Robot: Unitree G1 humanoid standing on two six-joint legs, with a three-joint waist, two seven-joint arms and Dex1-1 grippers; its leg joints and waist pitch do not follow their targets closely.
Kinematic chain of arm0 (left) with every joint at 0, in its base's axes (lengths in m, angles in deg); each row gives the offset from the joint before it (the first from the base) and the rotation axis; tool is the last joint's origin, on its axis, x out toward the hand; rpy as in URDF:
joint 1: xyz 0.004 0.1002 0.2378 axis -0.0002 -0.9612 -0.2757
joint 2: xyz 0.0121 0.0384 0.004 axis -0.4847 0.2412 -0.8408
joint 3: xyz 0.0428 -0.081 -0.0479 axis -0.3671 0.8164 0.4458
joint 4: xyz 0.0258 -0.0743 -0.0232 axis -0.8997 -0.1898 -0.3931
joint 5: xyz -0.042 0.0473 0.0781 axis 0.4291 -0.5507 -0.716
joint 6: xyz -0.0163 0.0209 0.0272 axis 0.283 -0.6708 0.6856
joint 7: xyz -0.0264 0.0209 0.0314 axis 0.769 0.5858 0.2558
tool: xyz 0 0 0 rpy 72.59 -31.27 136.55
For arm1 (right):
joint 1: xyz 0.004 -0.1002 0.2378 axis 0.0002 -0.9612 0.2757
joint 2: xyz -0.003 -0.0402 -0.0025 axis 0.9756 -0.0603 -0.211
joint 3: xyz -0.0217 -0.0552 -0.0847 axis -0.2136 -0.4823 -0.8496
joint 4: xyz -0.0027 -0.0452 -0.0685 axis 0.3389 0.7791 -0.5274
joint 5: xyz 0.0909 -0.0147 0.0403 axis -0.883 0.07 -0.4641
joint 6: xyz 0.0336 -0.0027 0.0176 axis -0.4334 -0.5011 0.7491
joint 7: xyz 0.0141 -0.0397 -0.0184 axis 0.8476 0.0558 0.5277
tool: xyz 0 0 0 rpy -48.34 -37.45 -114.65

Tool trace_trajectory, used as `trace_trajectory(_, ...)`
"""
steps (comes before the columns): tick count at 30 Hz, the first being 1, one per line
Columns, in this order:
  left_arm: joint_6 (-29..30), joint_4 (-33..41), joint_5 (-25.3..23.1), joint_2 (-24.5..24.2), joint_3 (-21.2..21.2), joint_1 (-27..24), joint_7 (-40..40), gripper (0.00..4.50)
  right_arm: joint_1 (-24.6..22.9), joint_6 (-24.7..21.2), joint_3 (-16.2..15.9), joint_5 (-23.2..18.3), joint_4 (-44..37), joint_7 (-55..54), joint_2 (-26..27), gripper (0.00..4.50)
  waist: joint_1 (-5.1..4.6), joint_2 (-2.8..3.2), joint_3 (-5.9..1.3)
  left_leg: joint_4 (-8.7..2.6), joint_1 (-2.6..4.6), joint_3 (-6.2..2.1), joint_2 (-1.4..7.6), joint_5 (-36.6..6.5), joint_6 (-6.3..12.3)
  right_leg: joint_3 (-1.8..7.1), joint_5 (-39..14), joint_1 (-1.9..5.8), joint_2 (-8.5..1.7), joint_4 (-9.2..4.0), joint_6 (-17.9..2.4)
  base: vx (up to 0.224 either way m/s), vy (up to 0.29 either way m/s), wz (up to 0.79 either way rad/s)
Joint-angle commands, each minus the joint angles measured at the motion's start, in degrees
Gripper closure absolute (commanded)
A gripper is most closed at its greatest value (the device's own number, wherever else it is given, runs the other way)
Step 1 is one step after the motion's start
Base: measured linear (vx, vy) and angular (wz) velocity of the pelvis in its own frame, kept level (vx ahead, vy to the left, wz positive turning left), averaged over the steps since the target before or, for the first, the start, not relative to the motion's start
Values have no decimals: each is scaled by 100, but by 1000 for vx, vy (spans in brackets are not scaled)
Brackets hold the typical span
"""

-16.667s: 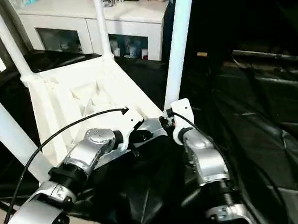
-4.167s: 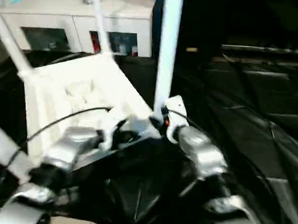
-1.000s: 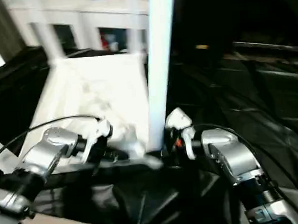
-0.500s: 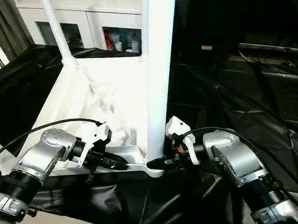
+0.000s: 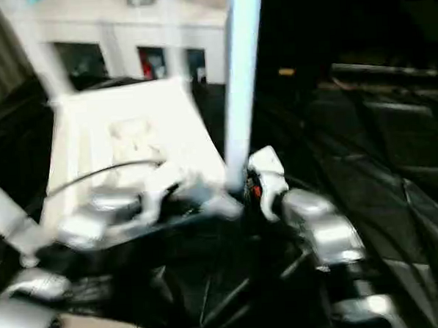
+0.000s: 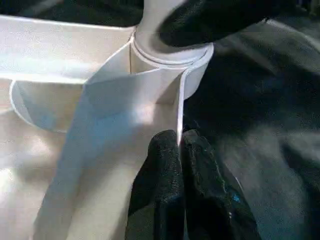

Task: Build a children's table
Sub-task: Rotate leg to tighten

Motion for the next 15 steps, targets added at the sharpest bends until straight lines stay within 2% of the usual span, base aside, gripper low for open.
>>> trace_trajectory(1, 49, -231, -123, 125, 153, 111, 670, 450, -97, -372, 25, -13, 284, -605, 328, 251, -6, -19, -301, -409, 13, -50, 102, -1858, -143, 188, -2537, 210, -265, -561, -658, 0, 0, 0)
trace_trajectory(2, 37, -256, -129, 185, 164, 128, 756, 450, -106, -378, 70, -10, 302, -747, 410, 251, -10, -17, -304, -409, 9, -42, 100, -1862, -130, 191, -2467, 205, -257, -555, -678, 0, 0, 0)
trace_trajectory(3, -2, -335, -149, 376, 198, 183, 1032, 450, -135, -400, 217, 1, 359, -1203, 673, 251, -34, 17, -294, -417, 5, -38, 100, -1925, -137, 196, -2394, 192, -245, -562, -691, 0, 0, 0)
trace_trajectory(4, -45, -356, -176, 470, 170, 202, 1091, 450, -156, -358, 208, 2, 352, -1292, 795, 251, -35, 28, -308, -418, 10, -55, 91, -1941, -165, 181, -2356, 212, -248, -549, -690, 0, 0, 0)
trace_trajectory(7, -179, -402, -270, 617, -2, 229, 972, 450, -104, -143, 90, 118, 308, -1301, 957, 251, -28, 3, -319, -426, -22, -54, 101, -1875, -107, 197, -2087, 238, -256, -520, -723, 0, 0, 0)
trace_trajectory(8, -186, -401, -276, 621, -22, 229, 933, 450, -81, -130, 93, 103, 302, -1265, 971, 251, -29, 13, -319, -430, -25, -56, 105, -1863, -98, 199, -2035, 242, -256, -516, -729, 0, 0, 0)
trace_trajectory(9, -237, -378, -292, 585, -92, 220, 796, 450, -30, -71, 86, 24, 296, -1104, 975, 251, -20, -38, -318, -428, -27, -50, 108, -1839, -64, 200, -1993, 244, -261, -508, -744, 0, 0, 0)
trace_trajectory(11, -247, -315, -295, 473, -145, 183, 647, 450, 6, 72, -38, 20, 205, -859, 897, 251, -18, -28, -315, -431, -33, -47, 110, -1820, -37, 205, -1982, 246, -270, -509, -763, 0, 0, 0)
trace_trajectory(12, -304, -298, -304, 426, -160, 164, 596, 450, 25, 72, -55, 26, 175, -827, 866, 196, -13, -11, -322, -428, -25, -46, 116, -1788, -29, 211, -1904, 242, -272, -501, -782, 0, 0, 0)
trace_trajectory(13, -357, -280, -302, 369, -179, 135, 501, 450, 47, 20, -75, -12, 141, -718, 827, 182, -21, -13, -326, -427, -48, -47, 112, -1703, -20, 213, -1718, 265, -264, -477, -818, 0, 0, 0)
trace_trajectory(15, -392, -249, -297, 237, -227, 74, 237, 450, 68, -52, -197, -68, 5, -340, 680, 173, -31, -4, -327, -422, -48, -41, 114, -1664, 6, 207, -1586, 279, -261, -470, -867, 0, 0, 0)
